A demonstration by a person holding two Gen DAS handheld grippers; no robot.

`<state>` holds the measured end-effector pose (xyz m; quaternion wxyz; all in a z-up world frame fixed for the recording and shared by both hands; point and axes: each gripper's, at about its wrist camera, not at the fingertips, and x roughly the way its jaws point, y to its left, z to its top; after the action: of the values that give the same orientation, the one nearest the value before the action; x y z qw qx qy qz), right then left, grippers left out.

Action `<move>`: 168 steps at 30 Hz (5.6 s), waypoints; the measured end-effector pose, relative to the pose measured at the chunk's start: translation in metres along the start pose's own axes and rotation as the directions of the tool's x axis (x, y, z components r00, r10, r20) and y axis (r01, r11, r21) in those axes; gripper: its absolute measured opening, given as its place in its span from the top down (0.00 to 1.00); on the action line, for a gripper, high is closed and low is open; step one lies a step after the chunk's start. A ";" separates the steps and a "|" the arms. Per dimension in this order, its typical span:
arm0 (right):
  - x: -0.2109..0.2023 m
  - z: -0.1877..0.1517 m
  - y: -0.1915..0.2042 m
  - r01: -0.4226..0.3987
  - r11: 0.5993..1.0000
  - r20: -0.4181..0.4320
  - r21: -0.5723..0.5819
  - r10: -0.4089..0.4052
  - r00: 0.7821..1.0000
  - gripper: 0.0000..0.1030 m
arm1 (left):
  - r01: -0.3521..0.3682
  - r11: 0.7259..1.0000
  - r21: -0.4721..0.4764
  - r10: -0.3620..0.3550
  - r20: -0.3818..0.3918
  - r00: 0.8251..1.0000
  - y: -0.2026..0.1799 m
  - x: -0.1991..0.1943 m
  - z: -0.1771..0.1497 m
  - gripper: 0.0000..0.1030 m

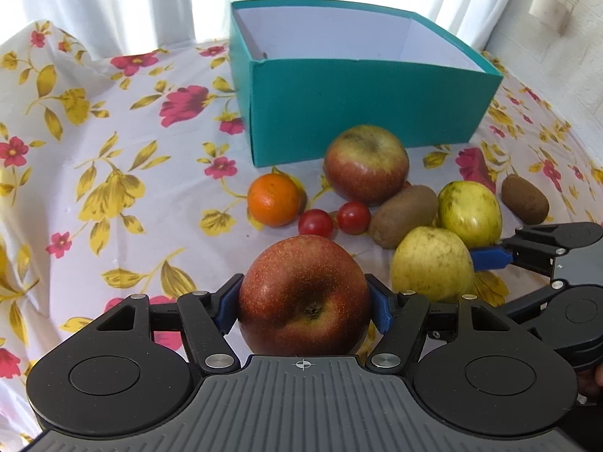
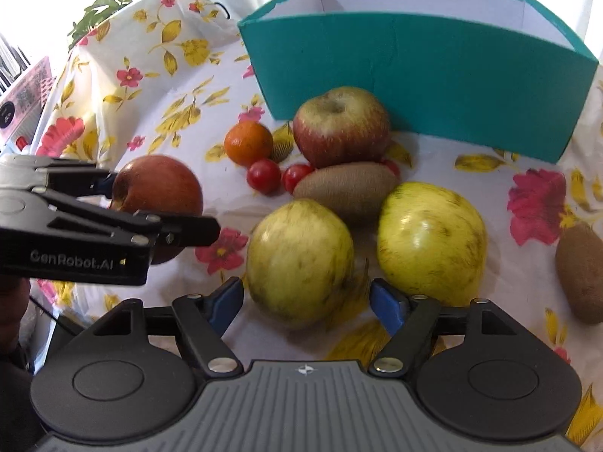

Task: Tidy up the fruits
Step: 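Grasp the red apple with the left tool while the right tool grasps a yellow guava, then carry the red apple into the teal box and open the left tool while the right tool holds the guava, then withdraw the left tool from the box toward the remaining fruits, then grasp the brown kiwi with the left tool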

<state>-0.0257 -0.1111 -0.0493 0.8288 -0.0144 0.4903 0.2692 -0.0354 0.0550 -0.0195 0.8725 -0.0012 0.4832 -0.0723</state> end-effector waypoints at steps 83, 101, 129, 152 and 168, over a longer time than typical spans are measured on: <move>-0.084 0.092 -0.110 0.214 0.969 0.421 0.122 -0.245 0.873 0.43 | -0.343 0.939 -0.031 0.344 0.123 0.931 -0.054 0.033 0.157 0.06; -0.068 0.105 -0.101 0.243 0.968 0.416 0.066 -0.248 0.875 0.43 | -0.315 0.931 -0.186 0.326 0.035 0.945 -0.031 -0.002 0.109 0.06; -0.057 0.130 -0.080 0.288 0.958 0.395 -0.016 -0.259 0.882 0.24 | -0.094 0.995 0.020 0.094 0.011 0.995 -0.060 0.023 0.037 0.06; -0.102 0.006 -0.077 0.248 0.969 0.460 -0.003 -0.219 0.861 0.00 | -0.003 0.996 0.086 0.000 0.031 1.000 -0.091 0.046 0.010 0.10; -0.082 -0.004 -0.080 0.195 0.981 0.351 0.007 -0.185 0.918 0.00 | -0.020 0.991 0.130 0.017 0.026 1.000 -0.103 0.063 0.013 0.33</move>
<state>-0.0226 -0.2160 -0.0031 0.9246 -0.0256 0.3276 0.1927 -0.0041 -0.0558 -0.0588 0.8772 0.0593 0.4667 -0.0958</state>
